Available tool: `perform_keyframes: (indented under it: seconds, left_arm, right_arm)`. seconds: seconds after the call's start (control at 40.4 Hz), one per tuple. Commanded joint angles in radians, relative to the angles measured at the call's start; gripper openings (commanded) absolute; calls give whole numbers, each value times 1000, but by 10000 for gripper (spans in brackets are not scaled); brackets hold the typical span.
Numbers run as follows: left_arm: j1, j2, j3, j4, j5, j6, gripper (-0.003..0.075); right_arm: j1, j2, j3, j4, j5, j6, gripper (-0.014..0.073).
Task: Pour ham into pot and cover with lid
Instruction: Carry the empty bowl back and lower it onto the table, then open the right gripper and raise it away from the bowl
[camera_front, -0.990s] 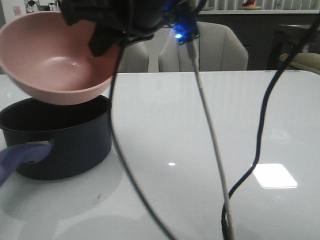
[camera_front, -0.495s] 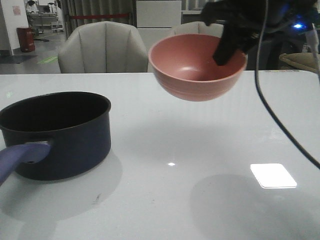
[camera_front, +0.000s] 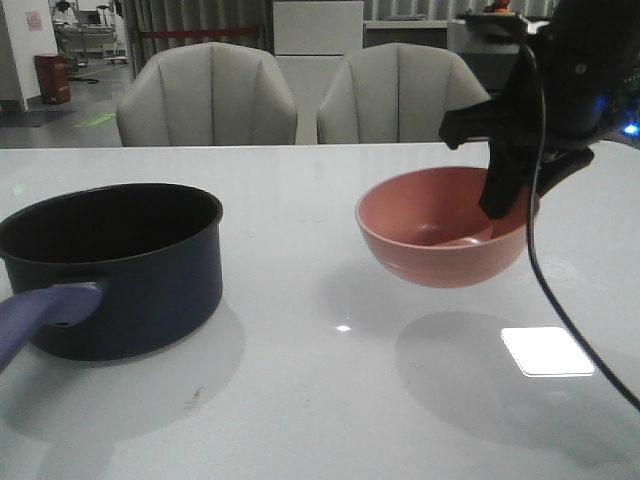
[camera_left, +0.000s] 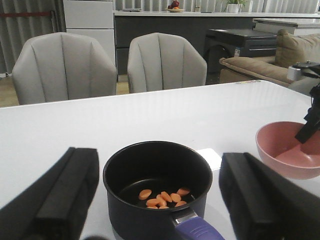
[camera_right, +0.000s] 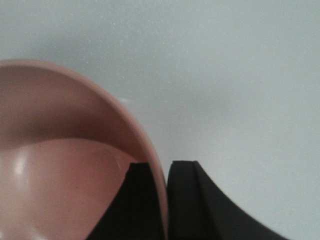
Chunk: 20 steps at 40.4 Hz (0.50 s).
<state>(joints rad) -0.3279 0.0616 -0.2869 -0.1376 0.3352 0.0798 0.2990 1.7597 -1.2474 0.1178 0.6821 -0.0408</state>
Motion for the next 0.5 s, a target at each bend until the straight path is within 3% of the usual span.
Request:
perform_keyframes:
  seconds: [0.0,0.47]
  left_arm:
    - [-8,10,-28,-9,-74,-2,529]
    - [-8,10,-28,-9,-74,-2,529]
  right_arm:
    - [-6,-13,-25,-3,-42,26,165]
    - [-6,9,-28,-28,-69,82,425]
